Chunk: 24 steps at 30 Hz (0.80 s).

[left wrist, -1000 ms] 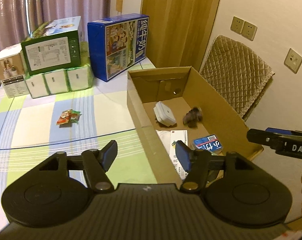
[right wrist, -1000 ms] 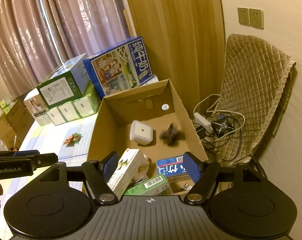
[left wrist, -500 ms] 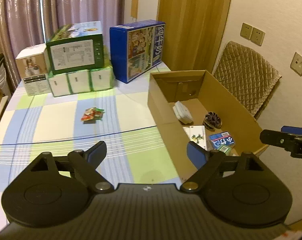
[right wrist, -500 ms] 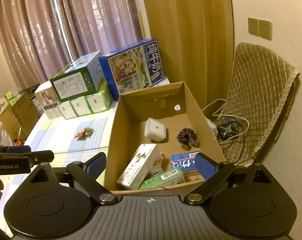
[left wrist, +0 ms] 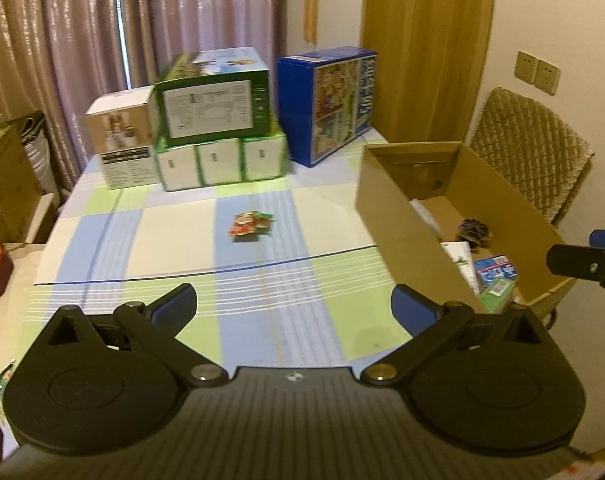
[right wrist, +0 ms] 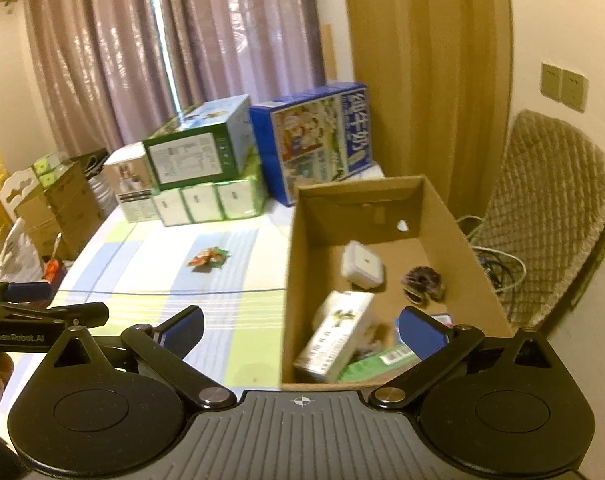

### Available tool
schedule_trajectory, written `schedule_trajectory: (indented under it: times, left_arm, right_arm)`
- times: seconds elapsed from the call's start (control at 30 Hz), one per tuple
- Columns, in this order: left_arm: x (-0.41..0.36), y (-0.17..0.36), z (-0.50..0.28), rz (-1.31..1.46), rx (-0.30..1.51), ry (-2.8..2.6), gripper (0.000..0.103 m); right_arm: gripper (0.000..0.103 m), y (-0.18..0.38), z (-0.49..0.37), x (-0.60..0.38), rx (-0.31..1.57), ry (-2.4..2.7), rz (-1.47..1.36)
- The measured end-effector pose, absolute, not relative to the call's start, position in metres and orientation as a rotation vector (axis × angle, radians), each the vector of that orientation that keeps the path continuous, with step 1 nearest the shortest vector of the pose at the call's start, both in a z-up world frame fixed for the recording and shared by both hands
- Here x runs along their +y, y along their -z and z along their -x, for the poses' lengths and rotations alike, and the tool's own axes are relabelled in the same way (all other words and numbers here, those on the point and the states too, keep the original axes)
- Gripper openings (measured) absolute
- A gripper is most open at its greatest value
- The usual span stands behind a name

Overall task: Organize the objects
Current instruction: 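Move both tools back toward the small candy packets on the table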

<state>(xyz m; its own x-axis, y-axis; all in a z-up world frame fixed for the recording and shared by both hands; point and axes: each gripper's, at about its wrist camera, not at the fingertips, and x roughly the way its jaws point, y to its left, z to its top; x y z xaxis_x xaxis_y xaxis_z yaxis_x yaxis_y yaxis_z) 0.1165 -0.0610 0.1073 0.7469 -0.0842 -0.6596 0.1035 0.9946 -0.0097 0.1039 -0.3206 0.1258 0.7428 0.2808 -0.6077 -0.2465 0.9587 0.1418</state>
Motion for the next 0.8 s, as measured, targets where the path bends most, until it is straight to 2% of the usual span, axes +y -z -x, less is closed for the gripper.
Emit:
schedule_trajectory:
  times: [0.8]
  left_arm:
    - [0.035, -0.084, -0.135, 0.033, 0.730, -0.035, 0.102]
  right_arm:
    - [0.101, -0.110, -0.138, -0.216, 0.626, -0.413, -0.009]
